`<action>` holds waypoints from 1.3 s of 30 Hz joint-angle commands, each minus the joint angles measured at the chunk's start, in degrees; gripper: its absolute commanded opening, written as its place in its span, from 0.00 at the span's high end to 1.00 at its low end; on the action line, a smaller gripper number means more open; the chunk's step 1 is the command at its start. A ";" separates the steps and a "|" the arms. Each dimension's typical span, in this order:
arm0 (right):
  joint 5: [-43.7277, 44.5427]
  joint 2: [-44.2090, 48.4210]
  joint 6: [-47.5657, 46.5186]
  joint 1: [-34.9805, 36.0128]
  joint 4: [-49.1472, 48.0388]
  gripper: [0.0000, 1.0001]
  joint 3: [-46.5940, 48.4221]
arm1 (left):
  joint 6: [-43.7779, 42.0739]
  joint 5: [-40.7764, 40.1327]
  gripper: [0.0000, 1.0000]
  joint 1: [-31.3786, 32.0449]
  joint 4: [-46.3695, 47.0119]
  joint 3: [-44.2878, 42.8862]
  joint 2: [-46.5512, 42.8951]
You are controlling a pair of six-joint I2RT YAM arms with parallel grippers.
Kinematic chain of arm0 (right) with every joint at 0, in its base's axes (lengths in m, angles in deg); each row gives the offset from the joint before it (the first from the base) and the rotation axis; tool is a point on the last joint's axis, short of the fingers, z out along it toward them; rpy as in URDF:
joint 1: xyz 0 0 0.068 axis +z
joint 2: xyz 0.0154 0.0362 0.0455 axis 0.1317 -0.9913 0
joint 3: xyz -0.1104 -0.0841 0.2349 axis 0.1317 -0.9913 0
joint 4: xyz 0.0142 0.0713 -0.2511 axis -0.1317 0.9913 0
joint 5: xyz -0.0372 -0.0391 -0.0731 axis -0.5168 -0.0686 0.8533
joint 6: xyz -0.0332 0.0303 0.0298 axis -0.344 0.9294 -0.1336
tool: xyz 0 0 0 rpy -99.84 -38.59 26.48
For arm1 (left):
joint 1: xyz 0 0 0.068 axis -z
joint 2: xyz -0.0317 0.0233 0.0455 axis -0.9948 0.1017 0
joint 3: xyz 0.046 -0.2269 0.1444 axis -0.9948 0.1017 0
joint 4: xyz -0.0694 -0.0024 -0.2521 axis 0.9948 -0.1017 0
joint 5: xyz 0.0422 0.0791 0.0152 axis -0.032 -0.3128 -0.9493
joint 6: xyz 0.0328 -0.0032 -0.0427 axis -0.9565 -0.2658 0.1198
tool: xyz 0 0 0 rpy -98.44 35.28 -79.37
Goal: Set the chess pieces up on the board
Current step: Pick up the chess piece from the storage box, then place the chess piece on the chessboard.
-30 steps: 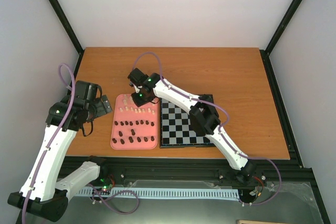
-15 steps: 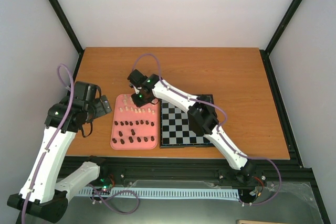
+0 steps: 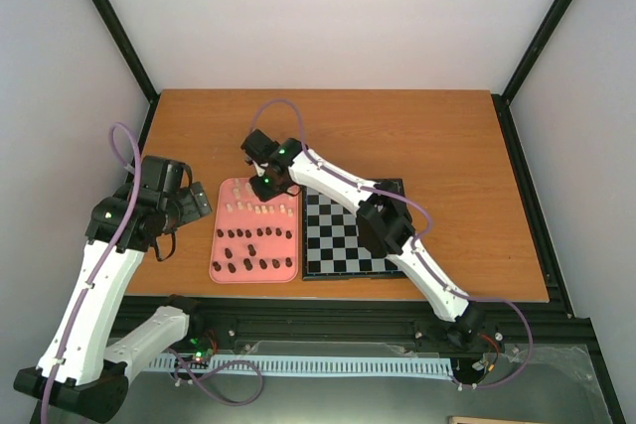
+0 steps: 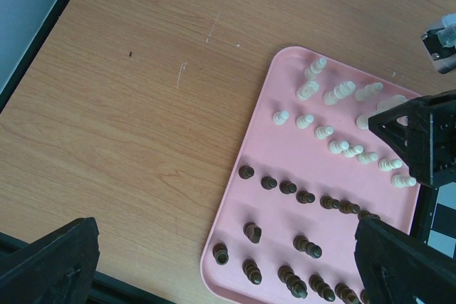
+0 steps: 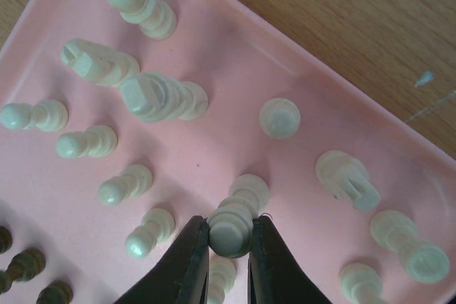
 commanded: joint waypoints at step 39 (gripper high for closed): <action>3.20 25.50 -3.36 -18.74 0.47 0.97 -36.82 | 2.00 1.10 0.00 -0.42 2.08 1.19 2.90</action>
